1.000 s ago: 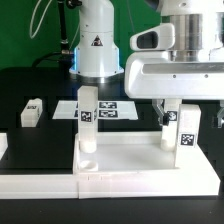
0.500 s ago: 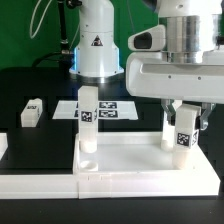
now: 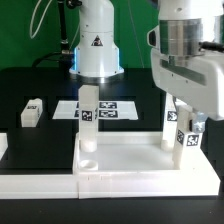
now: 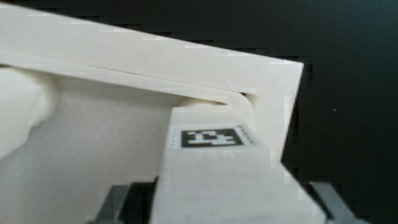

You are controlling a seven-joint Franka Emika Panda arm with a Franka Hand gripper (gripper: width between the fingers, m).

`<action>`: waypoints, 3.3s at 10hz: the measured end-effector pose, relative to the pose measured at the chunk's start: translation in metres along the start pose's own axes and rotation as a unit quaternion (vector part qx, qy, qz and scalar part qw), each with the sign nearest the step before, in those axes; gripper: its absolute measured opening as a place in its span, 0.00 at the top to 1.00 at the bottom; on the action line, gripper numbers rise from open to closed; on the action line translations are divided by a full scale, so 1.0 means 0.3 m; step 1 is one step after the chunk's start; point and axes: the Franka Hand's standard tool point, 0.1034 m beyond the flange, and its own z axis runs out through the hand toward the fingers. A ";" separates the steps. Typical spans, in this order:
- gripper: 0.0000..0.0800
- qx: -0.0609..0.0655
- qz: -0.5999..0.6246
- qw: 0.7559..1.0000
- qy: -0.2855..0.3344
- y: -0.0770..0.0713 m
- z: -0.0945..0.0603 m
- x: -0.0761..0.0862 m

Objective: Assemble desk

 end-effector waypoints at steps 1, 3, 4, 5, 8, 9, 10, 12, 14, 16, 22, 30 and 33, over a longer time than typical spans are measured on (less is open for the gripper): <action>0.63 0.004 0.066 0.998 -0.010 -0.002 0.000 0.006; 0.63 0.004 0.118 0.993 -0.013 -0.001 0.000 0.008; 0.63 0.004 0.146 0.989 -0.012 -0.002 -0.001 0.014; 0.63 0.002 0.157 0.988 -0.011 -0.001 -0.003 0.027; 0.57 -0.002 0.184 0.983 -0.008 0.003 -0.001 0.032; 0.40 -0.002 0.182 0.983 -0.008 0.003 -0.001 0.032; 0.40 -0.001 0.182 0.983 -0.008 0.003 -0.001 0.032; 0.20 0.006 0.150 0.989 -0.009 0.000 -0.042 0.052; 0.19 0.026 0.132 0.991 -0.012 0.003 -0.140 0.093; 0.19 0.023 0.130 0.991 -0.010 0.009 -0.122 0.089; 0.19 0.040 0.064 0.997 -0.009 0.040 -0.167 0.180; 0.19 0.051 -0.187 0.981 -0.009 0.126 -0.280 0.305; 0.19 0.043 -0.355 0.934 -0.007 0.255 -0.280 0.434</action>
Offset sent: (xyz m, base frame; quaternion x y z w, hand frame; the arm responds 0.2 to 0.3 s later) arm 0.0034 -0.0030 0.0007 0.0005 -0.0089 0.2202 0.9754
